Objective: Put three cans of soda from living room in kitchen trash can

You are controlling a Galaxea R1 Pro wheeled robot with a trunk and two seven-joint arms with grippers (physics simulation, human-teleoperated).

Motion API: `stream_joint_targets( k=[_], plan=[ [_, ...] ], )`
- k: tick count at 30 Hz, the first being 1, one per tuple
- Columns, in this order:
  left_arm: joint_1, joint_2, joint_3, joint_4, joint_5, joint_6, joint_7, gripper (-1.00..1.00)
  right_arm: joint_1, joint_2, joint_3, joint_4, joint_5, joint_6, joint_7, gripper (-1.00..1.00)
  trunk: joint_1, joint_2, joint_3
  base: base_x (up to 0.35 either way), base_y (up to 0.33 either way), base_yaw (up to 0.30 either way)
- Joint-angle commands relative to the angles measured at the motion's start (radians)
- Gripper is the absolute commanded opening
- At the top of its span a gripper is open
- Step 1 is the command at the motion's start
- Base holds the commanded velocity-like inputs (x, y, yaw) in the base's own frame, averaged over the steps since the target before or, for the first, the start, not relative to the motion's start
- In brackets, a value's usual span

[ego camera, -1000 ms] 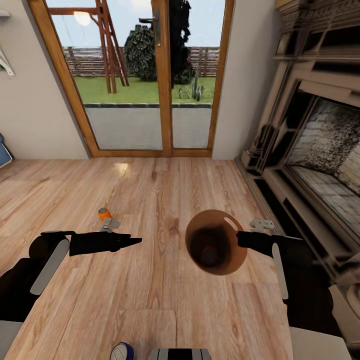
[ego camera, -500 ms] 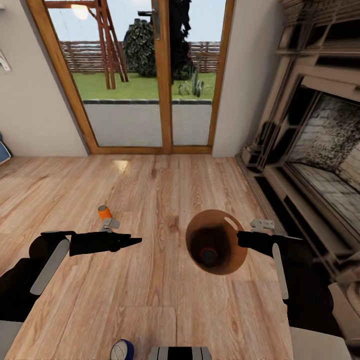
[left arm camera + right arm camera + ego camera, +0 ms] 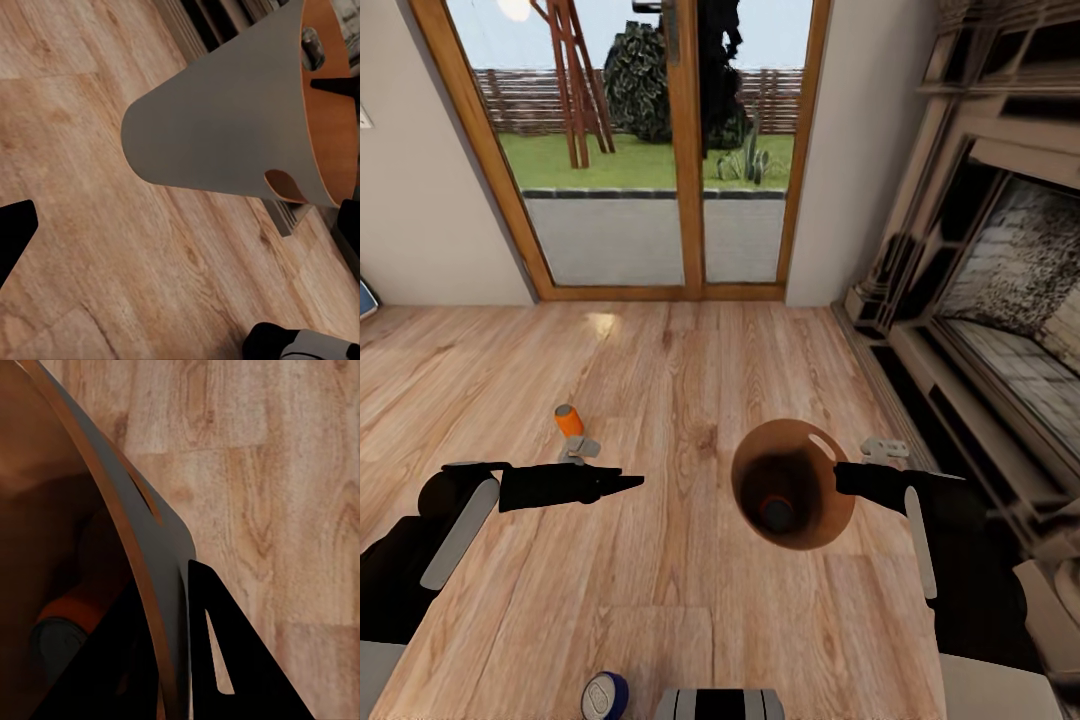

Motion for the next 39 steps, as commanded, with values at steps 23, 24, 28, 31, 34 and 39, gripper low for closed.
stream_joint_targets(
  k=[23,24,28,31,34,39],
  plan=[
    [0.000,0.000,0.000,0.000,-0.001,0.000,0.000,1.00,0.000,0.000,-0.001,0.000,-0.027,0.005,0.006,-1.00,0.000,0.000,-0.034,0.000,0.000,0.000],
    [0.000,0.000,0.000,0.000,-0.001,0.000,0.000,1.00,0.000,0.000,-0.001,0.000,-0.027,0.005,0.006,-1.00,0.000,0.000,-0.035,0.000,0.000,0.000],
    [0.000,0.000,0.000,0.000,-0.001,0.000,0.000,1.00,0.000,0.000,-0.001,0.000,-0.027,0.005,0.006,-1.00,0.000,0.000,-0.041,0.000,0.000,0.000],
    [0.000,0.000,0.000,0.000,-0.002,0.000,-0.001,1.00,0.000,0.000,-0.001,0.000,-0.027,0.005,0.006,-1.00,0.000,0.000,-0.044,0.000,0.000,0.000],
    [0.000,0.000,0.000,0.000,-0.002,0.000,0.000,1.00,0.000,0.000,-0.002,0.000,-0.027,0.005,0.006,-1.00,0.000,0.000,-0.048,0.000,0.000,0.000],
    [0.000,0.000,0.000,0.000,-0.002,0.000,0.000,1.00,0.000,0.000,-0.003,0.000,-0.027,0.005,0.006,-1.00,0.000,0.000,-0.054,0.000,0.000,0.000]
  ],
)
